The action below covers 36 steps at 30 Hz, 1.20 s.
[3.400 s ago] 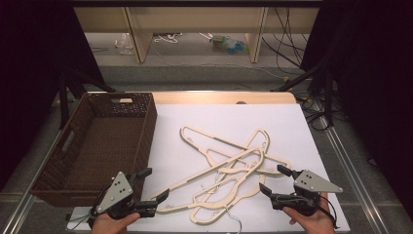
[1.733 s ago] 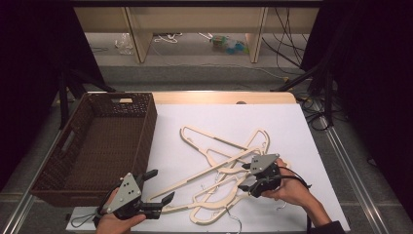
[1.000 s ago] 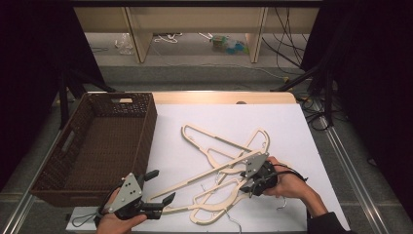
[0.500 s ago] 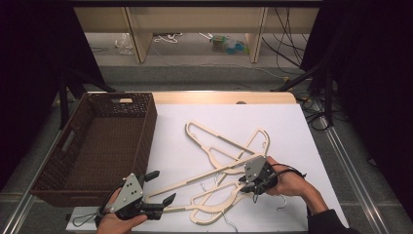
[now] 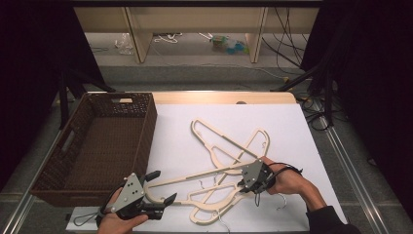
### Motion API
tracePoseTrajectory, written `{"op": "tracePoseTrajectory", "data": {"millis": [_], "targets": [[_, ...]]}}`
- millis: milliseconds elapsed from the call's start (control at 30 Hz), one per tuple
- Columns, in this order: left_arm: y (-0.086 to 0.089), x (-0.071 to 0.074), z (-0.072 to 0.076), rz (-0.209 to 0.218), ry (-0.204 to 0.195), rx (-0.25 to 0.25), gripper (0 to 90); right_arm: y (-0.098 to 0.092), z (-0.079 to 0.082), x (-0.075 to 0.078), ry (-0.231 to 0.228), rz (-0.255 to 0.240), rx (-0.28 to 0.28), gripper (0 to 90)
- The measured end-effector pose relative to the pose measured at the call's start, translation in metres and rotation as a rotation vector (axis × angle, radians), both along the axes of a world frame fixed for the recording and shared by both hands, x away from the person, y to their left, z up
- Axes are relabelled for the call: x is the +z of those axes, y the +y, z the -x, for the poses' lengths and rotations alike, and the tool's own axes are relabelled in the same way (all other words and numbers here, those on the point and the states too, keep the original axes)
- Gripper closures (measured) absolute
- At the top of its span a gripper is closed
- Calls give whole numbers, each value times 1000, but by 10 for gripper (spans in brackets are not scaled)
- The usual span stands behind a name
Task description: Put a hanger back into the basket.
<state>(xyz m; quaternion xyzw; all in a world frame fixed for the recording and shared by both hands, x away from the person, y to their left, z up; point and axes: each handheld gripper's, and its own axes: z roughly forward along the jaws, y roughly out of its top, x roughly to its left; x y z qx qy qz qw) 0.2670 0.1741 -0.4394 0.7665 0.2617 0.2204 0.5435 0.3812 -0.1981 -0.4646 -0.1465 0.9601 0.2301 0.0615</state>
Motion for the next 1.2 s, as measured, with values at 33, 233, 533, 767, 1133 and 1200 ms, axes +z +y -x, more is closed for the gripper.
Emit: {"op": "tracePoseTrajectory", "data": {"millis": [33, 233, 533, 767, 1133, 1200], "targets": [[0, 0, 0, -6, 1, 1, 171, 0, 2, 0, 19, -6, -13, 767], [-6, -2, 1, -21, 1, -15, 174, 0, 2, 9, -9, -16, 20, 803], [-22, -12, -2, -138, 19, -64, 199, -5, 3, 23, 0, -52, 14, 808], [-45, -25, -8, -296, -12, -141, 215, -7, 5, 30, 6, -62, 3, 810], [-83, -42, -12, -465, -119, -267, 373, -6, 6, 33, 9, -68, 21, 809], [-86, -43, -12, -475, -155, -273, 432, -7, 7, 33, 17, -67, 15, 809]]}}
